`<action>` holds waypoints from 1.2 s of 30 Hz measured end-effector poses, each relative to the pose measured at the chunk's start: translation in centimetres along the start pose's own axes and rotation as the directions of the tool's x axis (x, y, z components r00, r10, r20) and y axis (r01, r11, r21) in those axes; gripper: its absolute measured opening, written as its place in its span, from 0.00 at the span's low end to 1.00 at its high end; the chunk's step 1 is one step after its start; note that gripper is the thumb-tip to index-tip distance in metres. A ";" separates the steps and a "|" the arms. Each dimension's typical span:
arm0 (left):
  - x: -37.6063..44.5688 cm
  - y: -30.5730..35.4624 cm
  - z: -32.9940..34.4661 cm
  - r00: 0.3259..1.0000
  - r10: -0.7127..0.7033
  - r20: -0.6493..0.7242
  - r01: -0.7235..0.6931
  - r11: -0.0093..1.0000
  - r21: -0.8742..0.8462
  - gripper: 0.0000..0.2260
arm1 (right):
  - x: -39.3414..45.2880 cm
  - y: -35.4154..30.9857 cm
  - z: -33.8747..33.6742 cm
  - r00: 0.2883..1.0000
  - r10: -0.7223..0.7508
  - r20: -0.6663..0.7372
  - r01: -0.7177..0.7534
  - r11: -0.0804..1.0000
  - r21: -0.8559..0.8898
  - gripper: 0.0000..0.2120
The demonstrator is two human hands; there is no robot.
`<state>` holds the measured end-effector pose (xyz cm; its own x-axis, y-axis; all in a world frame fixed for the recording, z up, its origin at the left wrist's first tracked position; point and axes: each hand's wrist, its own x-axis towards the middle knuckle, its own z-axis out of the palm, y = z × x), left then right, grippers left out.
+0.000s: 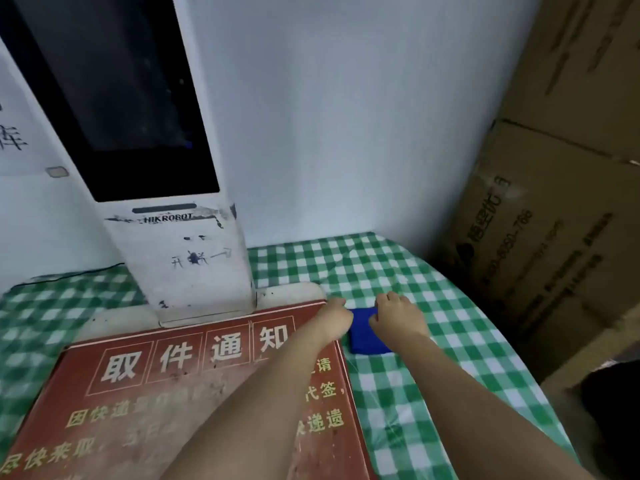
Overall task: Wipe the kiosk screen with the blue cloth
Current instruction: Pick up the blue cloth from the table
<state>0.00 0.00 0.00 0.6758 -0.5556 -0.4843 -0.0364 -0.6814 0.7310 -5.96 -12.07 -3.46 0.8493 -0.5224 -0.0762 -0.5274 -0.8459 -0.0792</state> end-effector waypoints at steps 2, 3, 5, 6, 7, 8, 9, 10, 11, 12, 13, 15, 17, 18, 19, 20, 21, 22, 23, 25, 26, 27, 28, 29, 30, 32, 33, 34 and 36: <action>1.6 -0.5 1.1 0.999 -0.010 0.039 0.012 0.998 -0.054 0.24 | 0.8 0.6 1.2 0.998 0.032 0.057 -0.031 0.999 -0.017 0.17; 2.4 -1.0 1.7 0.998 -0.029 0.058 0.034 0.997 -0.075 0.24 | 1.2 1.0 2.0 0.996 0.035 0.080 -0.032 0.999 -0.033 0.18; 4.2 -1.7 2.8 0.995 -0.078 0.061 0.084 0.989 -0.120 0.24 | 2.0 1.6 3.5 0.989 0.056 0.140 -0.051 0.998 -0.043 0.20; 4.6 -1.9 3.2 0.992 -0.103 0.076 0.113 0.984 -0.135 0.25 | 2.3 1.9 4.3 0.984 0.068 0.167 -0.063 0.997 -0.032 0.21; 5.2 -1.9 3.7 0.988 -0.118 0.095 0.132 0.979 -0.153 0.26 | 2.7 2.2 5.0 0.978 0.076 0.193 -0.073 0.997 -0.020 0.22; 5.6 -1.8 4.2 0.986 -0.129 0.103 0.145 0.976 -0.162 0.26 | 3.0 2.5 5.7 0.973 0.085 0.214 -0.087 0.996 -0.003 0.22; 6.3 -2.0 4.7 0.984 -0.142 0.109 0.160 0.971 -0.178 0.27 | 3.2 2.8 6.4 0.968 0.096 0.234 -0.102 0.995 0.013 0.23; 6.9 -2.1 5.1 0.982 -0.157 0.108 0.177 0.963 -0.202 0.27 | 3.4 3.2 7.1 0.964 0.100 0.246 -0.110 0.994 0.026 0.23; 7.3 -2.2 5.5 0.980 -0.167 0.109 0.188 0.956 -0.225 0.26 | 3.4 3.4 7.6 0.960 0.107 0.259 -0.120 0.992 0.037 0.24; 7.7 -2.2 5.8 0.976 -0.187 0.113 0.209 0.949 -0.235 0.26 | 3.5 3.6 8.0 0.958 0.113 0.265 -0.130 0.990 0.051 0.25; 8.3 -2.4 6.1 0.972 -0.206 0.114 0.228 0.944 -0.238 0.25 | 3.6 3.8 8.4 0.955 0.120 0.272 -0.143 0.987 0.067 0.26; 9.3 -2.5 6.5 0.964 -0.243 0.107 0.262 0.932 -0.249 0.23 | 4.1 4.2 9.0 0.948 0.130 0.290 -0.167 0.980 0.107 0.28; 9.5 -2.6 6.8 0.952 -0.290 0.102 0.307 0.915 -0.263 0.22 | 4.4 4.3 9.4 0.936 0.125 0.328 -0.184 0.970 0.156 0.28; 9.7 -2.8 7.1 0.945 -0.311 0.106 0.328 0.907 -0.264 0.22 | 4.6 4.4 9.6 0.930 0.122 0.346 -0.194 0.964 0.183 0.28; 9.8 -2.9 7.3 0.937 -0.326 0.124 0.348 0.896 -0.275 0.22 | 4.7 4.5 9.7 0.925 0.126 0.359 -0.210 0.956 0.206 0.28; 9.7 -2.8 7.4 0.931 -0.337 0.139 0.363 0.884 -0.294 0.22 | 4.8 4.6 9.8 0.923 0.133 0.362 -0.226 0.947 0.229 0.27; 9.7 -2.9 7.4 0.927 -0.344 0.146 0.373 0.872 -0.317 0.22 | 4.9 4.7 9.9 0.921 0.145 0.363 -0.247 0.936 0.252 0.26; 9.8 -3.0 7.4 0.924 -0.353 0.149 0.383 0.859 -0.340 0.21 | 5.2 4.7 10.0 0.917 0.163 0.364 -0.274 0.921 0.278 0.26; 9.8 -2.9 7.3 0.923 -0.356 0.147 0.385 0.850 -0.360 0.21 | 5.5 4.8 10.0 0.911 0.185 0.369 -0.308 0.900 0.309 0.25; 9.6 -2.7 7.0 0.919 -0.364 0.150 0.393 0.837 -0.380 0.20 | 6.0 4.8 10.1 0.895 0.234 0.380 -0.387 0.832 0.398 0.22; 9.5 -2.7 6.9 0.918 -0.366 0.152 0.396 0.834 -0.385 0.19 | 6.1 4.8 10.1 0.888 0.252 0.384 -0.416 0.795 0.441 0.21; 9.5 -2.7 6.9 0.918 -0.366 0.153 0.397 0.831 -0.390 0.19 | 6.2 4.8 10.1 0.885 0.261 0.386 -0.433 0.766 0.475 0.20; 9.4 -2.7 6.7 0.918 -0.367 0.151 0.396 0.829 -0.395 0.18 | 6.3 4.8 10.1 0.885 0.263 0.384 -0.439 0.746 0.502 0.18; 9.3 -2.8 6.7 0.919 -0.366 0.146 0.394 0.828 -0.399 0.18 | 6.3 4.8 10.1 0.889 0.264 0.375 -0.439 0.728 0.527 0.17; 9.2 -2.7 6.6 0.919 -0.367 0.145 0.393 0.828 -0.399 0.18 | 6.3 4.8 10.1 0.894 0.269 0.360 -0.436 0.713 0.550 0.15; 9.0 -2.6 6.3 0.918 -0.368 0.151 0.397 0.829 -0.395 0.19 | 6.2 4.8 9.6 0.904 0.298 0.307 -0.427 0.691 0.584 0.10; 8.8 -2.5 6.1 0.918 -0.366 0.150 0.395 0.831 -0.392 0.19 | 6.2 4.7 9.3 0.910 0.315 0.271 -0.416 0.681 0.603 0.08; 8.5 -2.4 5.9 0.920 -0.364 0.148 0.392 0.835 -0.385 0.20 | 6.1 4.5 8.9 0.916 0.326 0.235 -0.399 0.673 0.622 0.07; 8.0 -2.2 5.4 0.928 -0.346 0.137 0.372 0.849 -0.375 0.20 | 6.0 4.2 7.8 0.931 0.321 0.175 -0.353 0.664 0.659 0.08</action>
<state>1.55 -5.52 -8.06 0.5393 -0.3454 -0.7680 0.4960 -0.6068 0.6211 -3.23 -17.96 -11.96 0.6168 -0.7393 -0.2702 -0.6656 -0.3066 -0.6805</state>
